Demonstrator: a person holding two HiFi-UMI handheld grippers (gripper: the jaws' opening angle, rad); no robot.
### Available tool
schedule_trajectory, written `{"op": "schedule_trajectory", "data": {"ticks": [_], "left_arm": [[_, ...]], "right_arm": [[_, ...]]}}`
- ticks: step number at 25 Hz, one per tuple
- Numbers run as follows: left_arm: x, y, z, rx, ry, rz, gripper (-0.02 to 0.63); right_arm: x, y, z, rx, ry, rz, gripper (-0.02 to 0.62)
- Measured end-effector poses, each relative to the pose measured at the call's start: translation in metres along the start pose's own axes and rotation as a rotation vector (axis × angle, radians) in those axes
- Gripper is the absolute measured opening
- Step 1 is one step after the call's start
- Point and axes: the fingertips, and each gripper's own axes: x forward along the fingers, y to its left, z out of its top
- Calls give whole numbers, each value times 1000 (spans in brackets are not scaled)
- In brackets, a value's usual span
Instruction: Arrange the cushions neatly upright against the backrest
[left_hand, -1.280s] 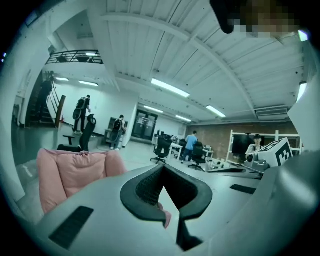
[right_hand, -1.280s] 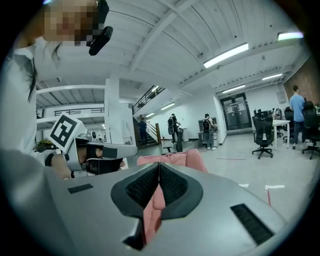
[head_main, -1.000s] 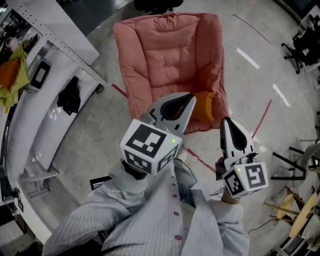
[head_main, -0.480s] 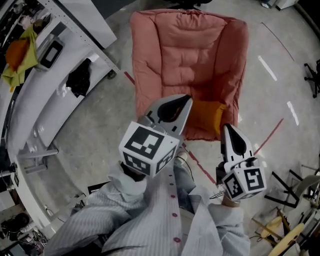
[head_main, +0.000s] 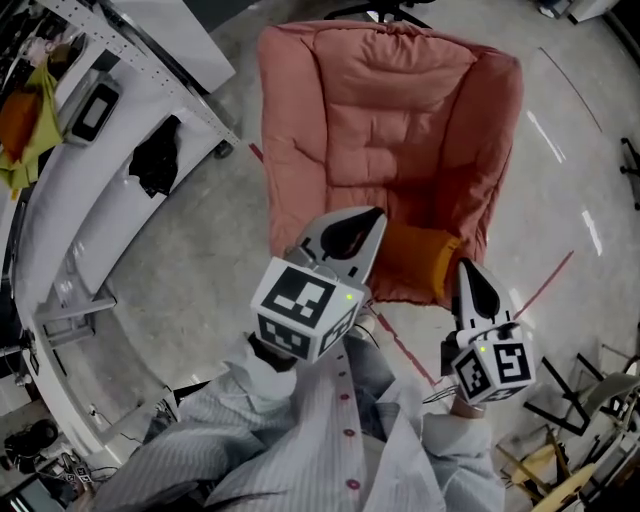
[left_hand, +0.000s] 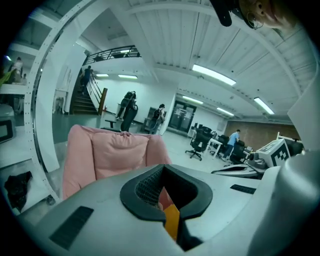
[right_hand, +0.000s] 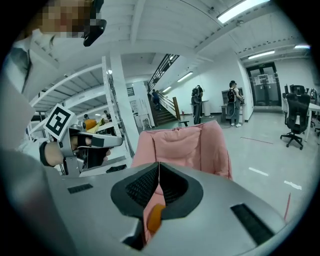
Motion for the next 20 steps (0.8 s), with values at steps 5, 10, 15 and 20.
{"op": "schedule_trajectory", "data": {"ticks": [5,10,15,20], "left_arm": [[26,28,-34,-45,55,27,9],[50,56,-75,-92,105,52,9],[74,86,-123,-136,143,78,9],[88,100,-178,-194,215,73,11]], "right_arm": [[34,-21,-30,-10,80,-28,14],[69,-38,-61,-19,143,-41,14],[95,-60,-98,8,199,-79,14],[109,-76,-140,26,263,-113,15]]}}
